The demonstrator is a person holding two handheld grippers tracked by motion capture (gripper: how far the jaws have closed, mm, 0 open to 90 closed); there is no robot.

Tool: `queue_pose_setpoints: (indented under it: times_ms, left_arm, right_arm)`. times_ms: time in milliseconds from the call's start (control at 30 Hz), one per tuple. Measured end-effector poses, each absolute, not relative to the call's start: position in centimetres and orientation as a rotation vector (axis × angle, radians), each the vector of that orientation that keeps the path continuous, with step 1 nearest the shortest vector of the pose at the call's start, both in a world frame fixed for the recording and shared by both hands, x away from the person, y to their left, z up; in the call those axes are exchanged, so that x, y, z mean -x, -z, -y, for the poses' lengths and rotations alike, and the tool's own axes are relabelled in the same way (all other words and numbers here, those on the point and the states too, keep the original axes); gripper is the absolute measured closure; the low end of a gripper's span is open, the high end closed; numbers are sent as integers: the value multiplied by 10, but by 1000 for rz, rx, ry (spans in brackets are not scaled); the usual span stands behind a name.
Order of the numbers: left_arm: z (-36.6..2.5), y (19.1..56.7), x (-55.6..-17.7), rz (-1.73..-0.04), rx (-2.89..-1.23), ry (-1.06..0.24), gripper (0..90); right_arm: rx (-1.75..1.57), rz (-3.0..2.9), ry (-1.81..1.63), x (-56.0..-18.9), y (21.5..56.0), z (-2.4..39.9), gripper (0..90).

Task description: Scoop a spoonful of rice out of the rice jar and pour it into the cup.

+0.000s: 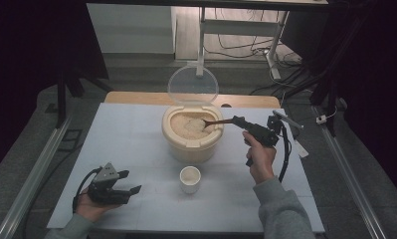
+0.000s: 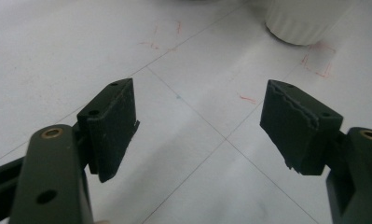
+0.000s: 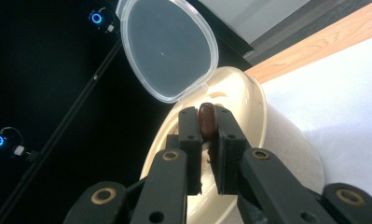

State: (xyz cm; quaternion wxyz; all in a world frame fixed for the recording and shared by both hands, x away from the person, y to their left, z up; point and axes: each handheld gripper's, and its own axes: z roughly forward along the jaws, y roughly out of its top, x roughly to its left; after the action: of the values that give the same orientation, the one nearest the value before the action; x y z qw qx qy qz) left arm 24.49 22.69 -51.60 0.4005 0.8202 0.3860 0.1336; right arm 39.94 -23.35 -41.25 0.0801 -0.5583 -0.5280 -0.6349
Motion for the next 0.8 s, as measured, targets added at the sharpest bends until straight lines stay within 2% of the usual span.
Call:
queue_pose_setpoints:
  times_ms: [800]
  left_arm:
    - [-226,516,-245,-972,-2080,-342,262]
  right_arm:
    - [1634,1490,1900,-396,408,243,836]
